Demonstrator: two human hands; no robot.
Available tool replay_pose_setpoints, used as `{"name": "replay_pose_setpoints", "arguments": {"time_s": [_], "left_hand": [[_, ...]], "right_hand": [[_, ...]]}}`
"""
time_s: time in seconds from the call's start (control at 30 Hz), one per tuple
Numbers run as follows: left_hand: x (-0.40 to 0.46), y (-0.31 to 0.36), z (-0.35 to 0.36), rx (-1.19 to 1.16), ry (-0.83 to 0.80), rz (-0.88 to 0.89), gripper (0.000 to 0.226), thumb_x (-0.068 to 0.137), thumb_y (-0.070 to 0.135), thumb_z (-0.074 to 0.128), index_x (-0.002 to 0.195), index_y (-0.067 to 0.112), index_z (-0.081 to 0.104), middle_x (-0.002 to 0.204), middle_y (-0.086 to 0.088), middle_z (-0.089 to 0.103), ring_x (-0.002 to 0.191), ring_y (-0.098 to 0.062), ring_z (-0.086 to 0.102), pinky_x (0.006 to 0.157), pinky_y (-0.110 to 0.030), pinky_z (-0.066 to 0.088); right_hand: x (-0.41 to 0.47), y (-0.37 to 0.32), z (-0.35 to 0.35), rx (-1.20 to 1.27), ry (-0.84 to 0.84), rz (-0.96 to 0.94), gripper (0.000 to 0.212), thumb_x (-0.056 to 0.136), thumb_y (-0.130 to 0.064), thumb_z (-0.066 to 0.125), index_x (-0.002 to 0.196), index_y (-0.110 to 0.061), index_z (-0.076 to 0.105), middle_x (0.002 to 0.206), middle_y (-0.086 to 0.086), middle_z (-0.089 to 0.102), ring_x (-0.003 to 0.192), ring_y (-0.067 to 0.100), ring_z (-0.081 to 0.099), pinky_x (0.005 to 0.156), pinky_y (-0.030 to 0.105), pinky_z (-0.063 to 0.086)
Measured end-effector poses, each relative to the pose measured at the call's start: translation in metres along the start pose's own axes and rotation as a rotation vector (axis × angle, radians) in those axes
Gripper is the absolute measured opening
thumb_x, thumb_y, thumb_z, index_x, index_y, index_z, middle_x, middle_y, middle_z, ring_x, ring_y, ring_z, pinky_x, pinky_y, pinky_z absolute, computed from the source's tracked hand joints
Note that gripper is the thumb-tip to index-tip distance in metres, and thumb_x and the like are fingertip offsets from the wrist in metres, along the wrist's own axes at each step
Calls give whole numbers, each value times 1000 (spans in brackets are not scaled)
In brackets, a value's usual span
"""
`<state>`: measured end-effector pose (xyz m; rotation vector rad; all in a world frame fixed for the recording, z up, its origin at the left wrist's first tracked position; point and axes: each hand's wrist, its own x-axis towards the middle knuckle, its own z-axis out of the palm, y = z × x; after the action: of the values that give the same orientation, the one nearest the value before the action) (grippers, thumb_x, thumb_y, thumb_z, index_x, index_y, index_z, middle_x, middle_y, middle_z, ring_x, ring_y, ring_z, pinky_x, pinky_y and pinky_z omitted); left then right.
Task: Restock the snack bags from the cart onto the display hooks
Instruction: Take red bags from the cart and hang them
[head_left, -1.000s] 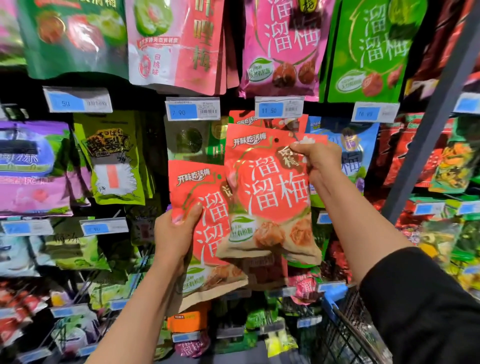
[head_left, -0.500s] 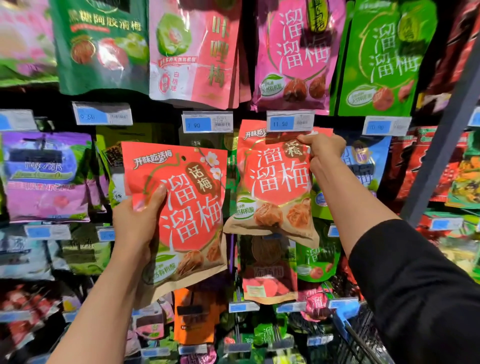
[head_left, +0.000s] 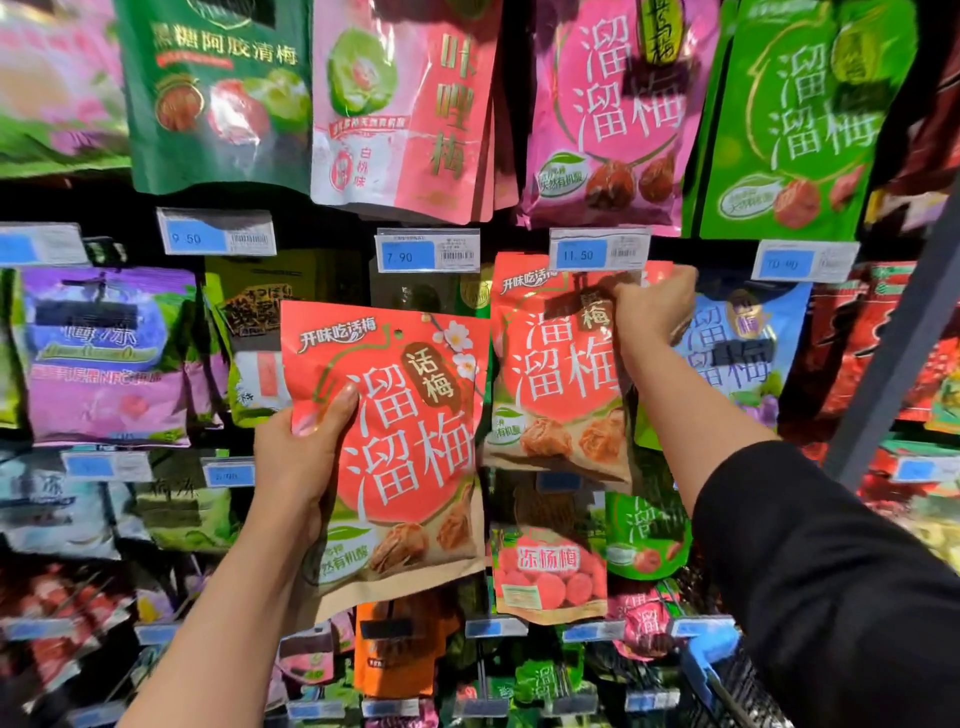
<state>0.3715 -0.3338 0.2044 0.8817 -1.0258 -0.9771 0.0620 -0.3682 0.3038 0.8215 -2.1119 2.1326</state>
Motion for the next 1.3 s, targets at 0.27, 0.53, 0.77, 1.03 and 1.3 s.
{"name": "replay_pose_setpoints", "arguments": {"time_s": [0.27, 0.53, 0.77, 1.03, 1.3], "left_hand": [[0, -23, 5, 21, 0, -87, 23, 83, 26, 73, 81, 5, 62, 71, -6, 71, 64, -20, 67, 66, -33, 57], [-4, -39, 28, 23, -73, -186, 28, 70, 33, 76, 81, 9, 67, 77, -11, 74, 67, -24, 71, 69, -38, 56], [-5, -45, 36, 76, -73, -206, 21, 79, 28, 74, 82, 9, 68, 78, -11, 74, 69, -26, 71, 71, -39, 57], [-19, -45, 48, 23, -134, -182, 15, 84, 25, 70, 83, 10, 67, 73, -5, 74, 65, -18, 71, 56, -27, 56], [-39, -53, 80, -32, -269, -230, 18, 87, 28, 66, 82, 12, 65, 71, 0, 74, 62, -14, 70, 53, -24, 53]], "right_hand": [[-72, 74, 16, -401, -100, -530, 100, 57, -54, 82, 144, -34, 35, 157, 16, 9, 144, 39, 8, 114, 52, 16], [-13, 75, 42, -606, -508, -310, 71, 67, -61, 76, 112, -7, 63, 133, 25, 49, 128, 40, 40, 99, 47, 43], [2, 82, 62, -571, -642, -158, 70, 81, -43, 71, 139, -12, 45, 135, 19, 52, 121, 37, 49, 102, 39, 42], [-56, 84, 15, 166, -341, -294, 31, 92, -30, 62, 106, -2, 66, 116, 16, 60, 96, 2, 59, 83, 11, 42], [-71, 70, -33, 629, -835, 407, 21, 84, -2, 67, 105, -2, 64, 77, 7, 74, 66, 18, 70, 58, 29, 56]]}}
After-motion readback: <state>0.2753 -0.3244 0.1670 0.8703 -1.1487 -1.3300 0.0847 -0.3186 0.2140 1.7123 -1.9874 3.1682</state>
